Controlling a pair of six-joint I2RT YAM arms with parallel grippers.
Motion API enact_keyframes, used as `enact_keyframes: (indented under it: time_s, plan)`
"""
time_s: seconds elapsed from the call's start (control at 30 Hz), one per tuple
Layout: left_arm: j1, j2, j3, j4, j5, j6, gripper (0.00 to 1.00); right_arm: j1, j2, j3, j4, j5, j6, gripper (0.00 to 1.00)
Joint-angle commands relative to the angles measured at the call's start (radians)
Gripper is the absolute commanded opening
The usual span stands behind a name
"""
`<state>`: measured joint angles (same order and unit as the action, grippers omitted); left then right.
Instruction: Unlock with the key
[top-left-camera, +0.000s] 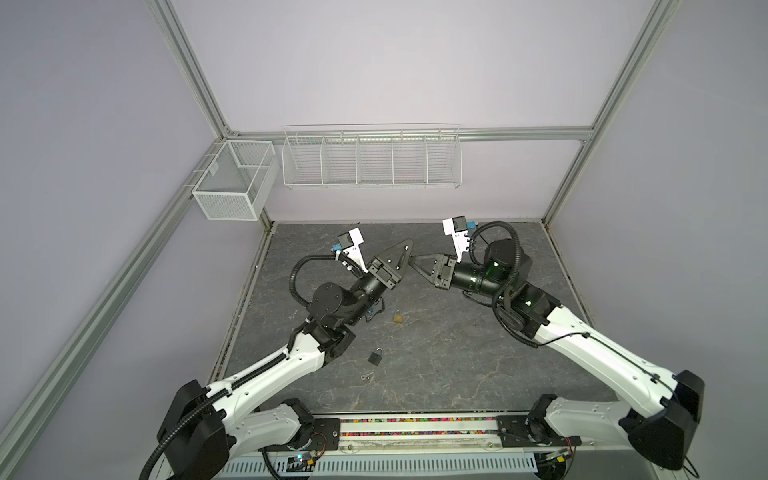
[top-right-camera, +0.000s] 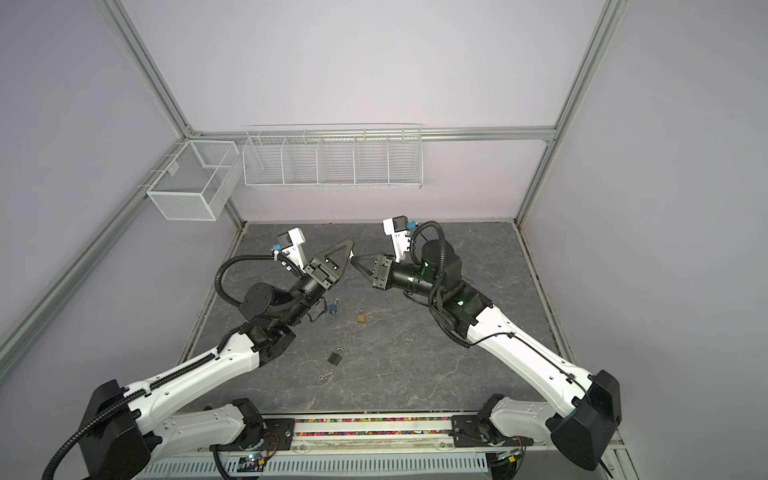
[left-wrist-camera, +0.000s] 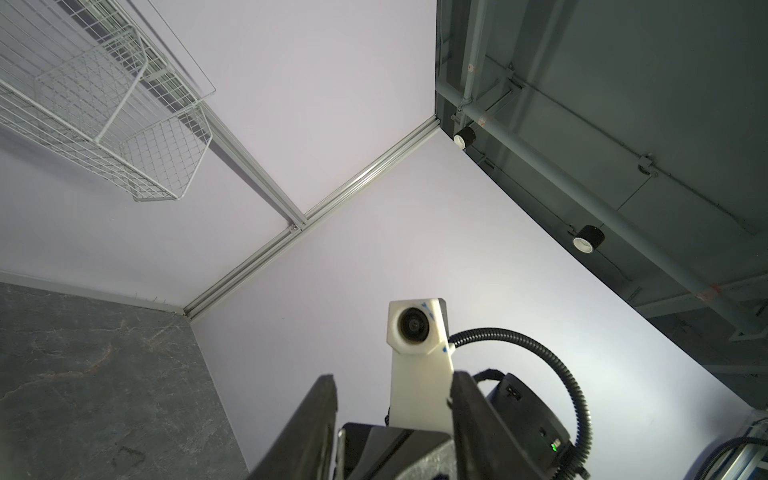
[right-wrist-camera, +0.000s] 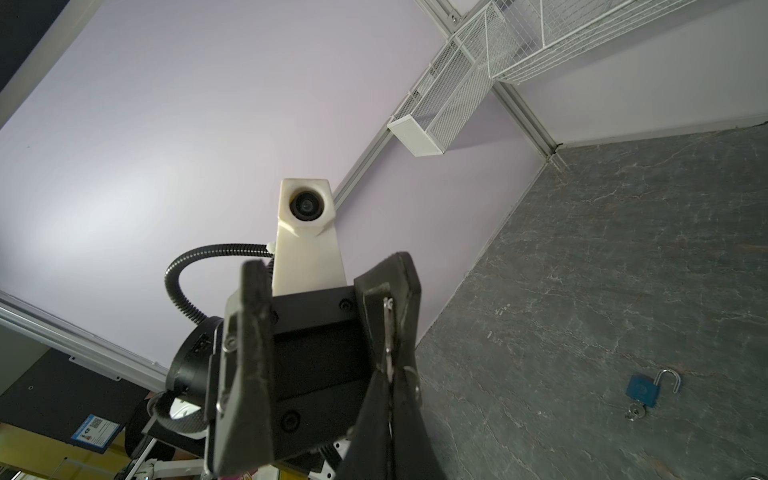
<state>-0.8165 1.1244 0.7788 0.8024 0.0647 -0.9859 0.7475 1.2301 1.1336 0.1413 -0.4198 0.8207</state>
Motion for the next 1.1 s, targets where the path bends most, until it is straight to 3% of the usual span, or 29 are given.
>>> enact_keyframes:
  time_s: [0.0,0.1,0.17,0.33,0.53,0.87,0.93,1.07]
  plan:
    - [0.009,-0.084,-0.004,-0.109,-0.045,0.054,0.52,-0.014,-0.018,0.020,-0.105,-0.042,-0.068,0.07]
    - [0.038,-0.138,0.031,-0.344,-0.060,0.095,0.57,-0.027,-0.032,0.015,-0.151,-0.073,-0.109,0.06]
    - [0.074,-0.164,0.039,-0.417,-0.012,0.110,0.57,-0.040,-0.031,0.025,-0.200,-0.104,-0.146,0.06]
    - [0.178,-0.180,0.034,-0.503,0.202,0.102,0.54,-0.052,-0.019,0.055,-0.303,-0.218,-0.253,0.07]
    - [0.195,-0.130,0.079,-0.498,0.457,0.125,0.49,-0.052,0.002,0.100,-0.405,-0.269,-0.340,0.07]
    - [0.195,-0.110,0.034,-0.382,0.521,0.078,0.33,-0.052,0.034,0.140,-0.412,-0.289,-0.346,0.06]
    - [0.194,-0.103,0.035,-0.376,0.526,0.076,0.26,-0.052,0.035,0.147,-0.416,-0.286,-0.346,0.06]
    - [0.194,-0.090,0.049,-0.412,0.546,0.081,0.26,-0.052,0.026,0.150,-0.400,-0.278,-0.340,0.06]
